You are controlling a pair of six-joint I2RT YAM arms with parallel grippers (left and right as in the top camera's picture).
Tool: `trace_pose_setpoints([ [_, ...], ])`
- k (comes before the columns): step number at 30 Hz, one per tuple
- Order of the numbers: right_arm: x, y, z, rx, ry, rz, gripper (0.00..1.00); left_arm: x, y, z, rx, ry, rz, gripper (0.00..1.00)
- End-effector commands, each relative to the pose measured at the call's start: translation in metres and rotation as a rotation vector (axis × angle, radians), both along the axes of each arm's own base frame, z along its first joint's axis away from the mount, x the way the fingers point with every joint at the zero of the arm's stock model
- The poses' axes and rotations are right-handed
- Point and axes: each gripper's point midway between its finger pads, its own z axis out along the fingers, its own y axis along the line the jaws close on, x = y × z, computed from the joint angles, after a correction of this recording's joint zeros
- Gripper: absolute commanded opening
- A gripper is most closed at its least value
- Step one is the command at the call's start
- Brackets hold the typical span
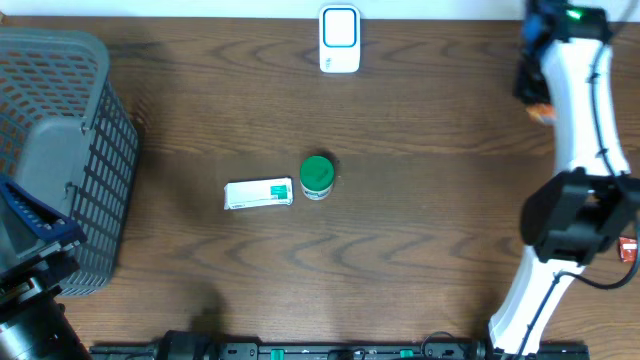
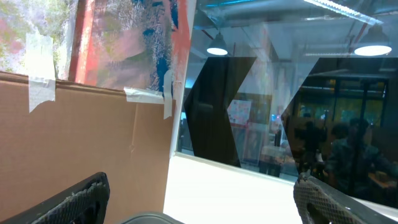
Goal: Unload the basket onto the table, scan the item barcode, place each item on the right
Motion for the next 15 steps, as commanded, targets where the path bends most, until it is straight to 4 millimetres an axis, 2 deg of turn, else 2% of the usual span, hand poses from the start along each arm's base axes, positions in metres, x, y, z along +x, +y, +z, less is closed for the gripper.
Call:
trace_pose_setpoints([
  [1,-0.043,-0.062,-0.034,-0.018,0.073,-0.226,0.45,-0.006,0.003,0.005,0.0,-0.013,0.016,0.95],
  [3,-0.065,-0.087,-0.054,-0.009,0.109,-0.31,0.5,-0.006,0.003,0.005,0.0,-0.013,0.016,0.95],
  [4,-0.075,-0.096,-0.062,-0.005,0.123,-0.337,0.6,-0.006,0.003,0.005,0.0,-0.013,0.016,0.95],
  [6,-0.09,-0.11,-0.077,0.038,0.129,-0.395,0.95,-0.006,0.003,0.005,0.0,-0.014,0.016,0.95],
  [7,-0.092,-0.112,-0.083,0.09,0.113,-0.415,0.99,-0.006,0.003,0.005,0.0,-0.014,0.016,0.95],
  [10,-0.082,-0.109,-0.084,0.243,0.042,-0.408,0.99,-0.006,0.003,0.005,0.0,-0.013,0.016,0.95],
  [13,-0.066,-0.099,-0.063,0.324,-0.028,-0.388,0.99,-0.006,0.003,0.005,0.0,-0.013,0.016,0.95],
  [15,-0.053,-0.084,-0.045,0.373,-0.066,-0.356,0.99,-0.006,0.003,0.005,0.0,-0.013,0.016,0.95],
])
